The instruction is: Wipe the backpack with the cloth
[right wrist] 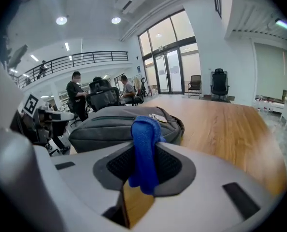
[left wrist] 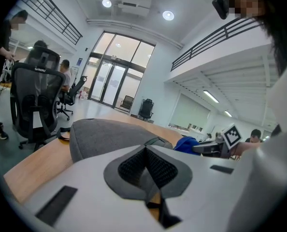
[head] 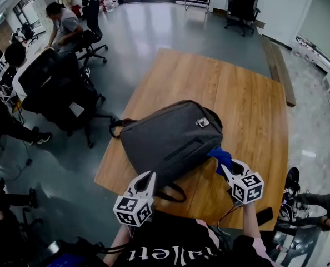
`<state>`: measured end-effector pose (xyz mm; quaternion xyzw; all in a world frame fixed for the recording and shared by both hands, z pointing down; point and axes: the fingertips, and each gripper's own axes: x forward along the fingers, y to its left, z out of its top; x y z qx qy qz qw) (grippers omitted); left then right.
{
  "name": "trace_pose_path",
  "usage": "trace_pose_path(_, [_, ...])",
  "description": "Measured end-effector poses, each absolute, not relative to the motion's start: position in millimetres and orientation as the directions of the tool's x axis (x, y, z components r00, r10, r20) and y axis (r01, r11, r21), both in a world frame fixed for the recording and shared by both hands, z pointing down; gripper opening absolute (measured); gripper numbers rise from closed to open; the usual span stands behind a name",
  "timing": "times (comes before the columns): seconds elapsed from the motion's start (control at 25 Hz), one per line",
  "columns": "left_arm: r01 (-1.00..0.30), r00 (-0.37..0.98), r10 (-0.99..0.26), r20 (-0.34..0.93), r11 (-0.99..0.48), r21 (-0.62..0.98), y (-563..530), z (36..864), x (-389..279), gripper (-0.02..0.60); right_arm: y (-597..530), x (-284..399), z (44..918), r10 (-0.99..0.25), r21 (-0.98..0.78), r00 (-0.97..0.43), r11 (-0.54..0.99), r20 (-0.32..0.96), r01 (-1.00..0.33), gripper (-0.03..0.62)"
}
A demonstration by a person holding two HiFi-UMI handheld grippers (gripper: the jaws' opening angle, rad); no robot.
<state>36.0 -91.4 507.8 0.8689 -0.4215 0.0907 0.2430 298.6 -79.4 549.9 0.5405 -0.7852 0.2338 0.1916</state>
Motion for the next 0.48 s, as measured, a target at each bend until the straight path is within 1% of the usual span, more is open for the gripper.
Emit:
trace_pose_path(0.24, [-0.806, 0.590, -0.696, 0.410, -0.474, 0.354, -37, 526, 42, -0.002, -51, 285, 536, -0.772, -0.254, -0.381, 0.288, 0.509, -0.923, 0.104])
trace_pose_path(0.48, [-0.830, 0.556, -0.694, 0.457, -0.443, 0.339, 3, 537, 31, -0.002, -22, 269, 551, -0.746, -0.283, -0.404, 0.294, 0.530, -0.913, 0.104])
